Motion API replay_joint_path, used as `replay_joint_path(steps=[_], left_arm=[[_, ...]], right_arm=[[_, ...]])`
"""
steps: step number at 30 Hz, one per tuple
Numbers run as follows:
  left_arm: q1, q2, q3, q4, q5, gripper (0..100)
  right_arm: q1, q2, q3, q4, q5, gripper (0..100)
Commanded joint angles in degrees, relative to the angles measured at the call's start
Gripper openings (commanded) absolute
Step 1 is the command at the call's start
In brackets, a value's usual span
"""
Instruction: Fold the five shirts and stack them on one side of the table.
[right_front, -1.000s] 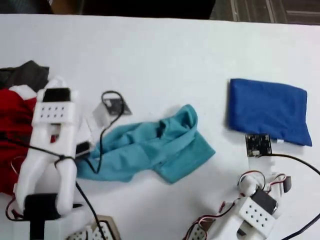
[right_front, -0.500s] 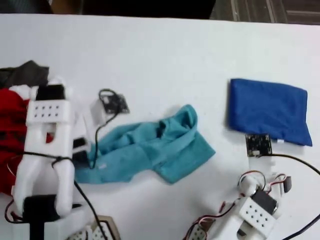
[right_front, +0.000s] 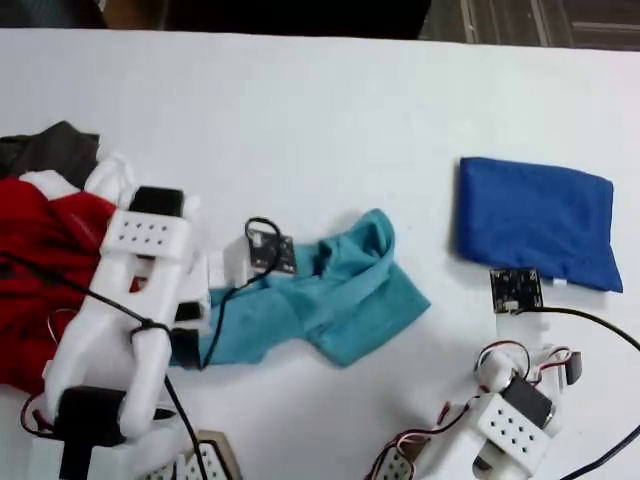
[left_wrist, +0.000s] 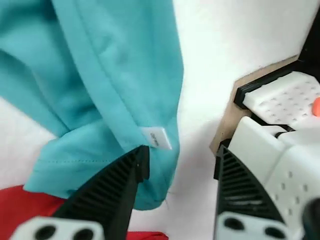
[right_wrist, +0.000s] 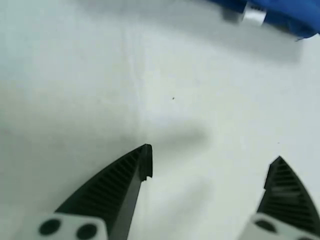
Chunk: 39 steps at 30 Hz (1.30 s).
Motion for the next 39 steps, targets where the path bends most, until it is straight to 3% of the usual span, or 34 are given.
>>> replay_joint_path(steps=[1, 15, 17, 20, 26, 30, 35, 39], left_arm=[[-2.90, -1.93, 0.57, -1.67, -2.64, 23], [-6.86, 14.86, -5.93, -4.92, -2.37, 23], [-6.59, 15.30, -7.25, -3.43, -2.55, 18], [-6.68, 15.91, -8.13, -3.16, -2.55, 3], [-6.33, 16.35, -9.54, -2.99, -2.02, 3], [-6.33, 16.70, -21.93, -0.79, 4.57, 3], [-6.33, 16.88, -42.95, -2.02, 19.87, 3], [-6.42, 16.88, -48.66, 0.26, 22.51, 3]], right_arm=[[0.22, 0.66, -0.18, -0.92, -0.26, 35.8], [0.22, 0.66, -0.18, -0.92, -0.18, 35.8], [0.22, 0.66, -0.18, -0.92, -0.18, 35.8], [0.22, 0.66, -0.18, -0.92, -0.18, 35.8], [0.22, 0.66, -0.18, -0.92, -0.18, 35.8], [0.22, 0.66, -0.18, -0.92, -0.18, 35.8], [0.22, 0.66, -0.62, -0.84, -0.44, 35.8], [-7.25, 1.80, -9.23, 7.16, -3.08, 35.8]])
